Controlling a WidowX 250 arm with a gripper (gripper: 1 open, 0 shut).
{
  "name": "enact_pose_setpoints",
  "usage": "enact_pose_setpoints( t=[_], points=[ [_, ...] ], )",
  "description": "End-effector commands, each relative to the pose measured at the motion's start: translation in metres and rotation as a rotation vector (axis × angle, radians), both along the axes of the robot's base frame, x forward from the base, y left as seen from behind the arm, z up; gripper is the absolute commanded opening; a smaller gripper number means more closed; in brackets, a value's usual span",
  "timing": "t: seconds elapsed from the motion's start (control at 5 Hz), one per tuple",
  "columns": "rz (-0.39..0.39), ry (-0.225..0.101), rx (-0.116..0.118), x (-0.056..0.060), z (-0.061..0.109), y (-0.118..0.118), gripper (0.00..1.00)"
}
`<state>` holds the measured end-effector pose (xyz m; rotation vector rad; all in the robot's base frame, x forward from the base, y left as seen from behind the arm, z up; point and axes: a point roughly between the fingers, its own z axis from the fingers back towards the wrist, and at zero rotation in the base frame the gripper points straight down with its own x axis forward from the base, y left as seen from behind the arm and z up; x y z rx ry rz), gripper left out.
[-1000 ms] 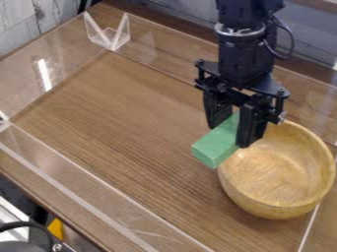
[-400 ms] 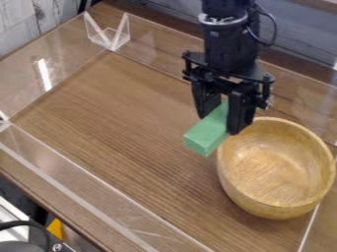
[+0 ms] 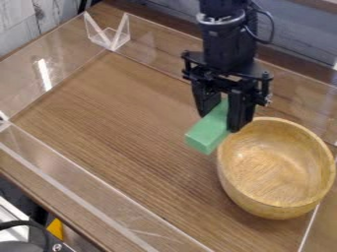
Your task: Remove the green block from inside the brown bowl and put it on the table
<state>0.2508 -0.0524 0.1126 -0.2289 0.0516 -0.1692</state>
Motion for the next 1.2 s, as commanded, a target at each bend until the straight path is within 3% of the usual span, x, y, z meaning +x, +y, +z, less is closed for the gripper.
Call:
enact_pose_setpoints(
  t=[0.0, 1.0],
  points=[
    [0.002, -0.057, -0.009, 0.0105, 0.0096, 0.003, 0.0],
    [0.017, -0.081, -0.014, 0.0192, 0.0015, 0.008, 0.0]
  ],
)
